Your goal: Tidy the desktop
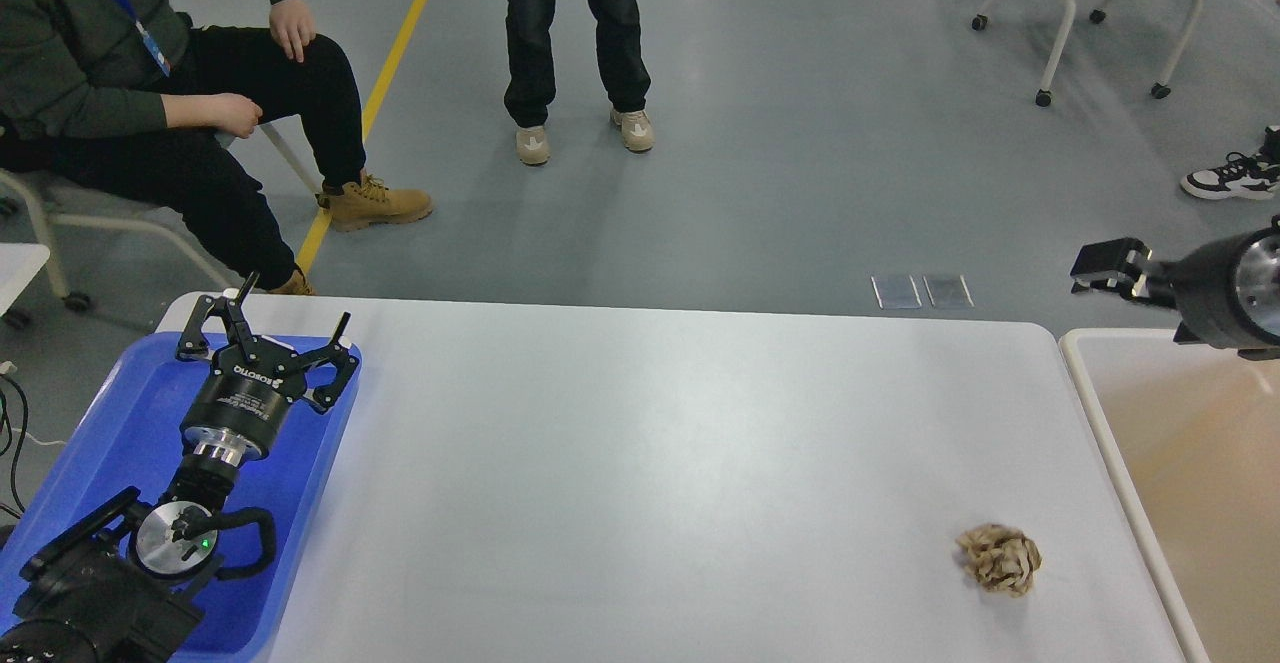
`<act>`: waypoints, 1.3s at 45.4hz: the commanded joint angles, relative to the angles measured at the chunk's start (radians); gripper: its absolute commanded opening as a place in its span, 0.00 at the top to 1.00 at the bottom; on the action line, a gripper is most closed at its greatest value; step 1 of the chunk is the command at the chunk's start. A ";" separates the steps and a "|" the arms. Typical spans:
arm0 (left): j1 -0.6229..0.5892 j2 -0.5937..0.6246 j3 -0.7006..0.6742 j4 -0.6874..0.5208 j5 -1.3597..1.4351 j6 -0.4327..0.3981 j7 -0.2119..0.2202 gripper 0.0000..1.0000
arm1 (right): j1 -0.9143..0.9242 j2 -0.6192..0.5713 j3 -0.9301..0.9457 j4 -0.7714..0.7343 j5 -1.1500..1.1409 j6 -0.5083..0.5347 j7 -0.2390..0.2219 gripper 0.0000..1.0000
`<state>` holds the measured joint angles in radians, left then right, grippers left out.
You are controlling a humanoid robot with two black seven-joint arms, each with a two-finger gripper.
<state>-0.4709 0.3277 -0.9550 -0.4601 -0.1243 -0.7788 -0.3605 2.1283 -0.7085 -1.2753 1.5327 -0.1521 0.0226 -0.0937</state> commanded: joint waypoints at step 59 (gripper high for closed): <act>0.000 -0.001 -0.001 0.000 0.000 -0.001 0.000 0.01 | 0.280 0.591 0.047 0.150 0.138 0.540 0.011 0.00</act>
<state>-0.4709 0.3268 -0.9550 -0.4602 -0.1242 -0.7792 -0.3605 2.4141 -0.0939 -1.2005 1.6982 -0.0596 0.5082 -0.0831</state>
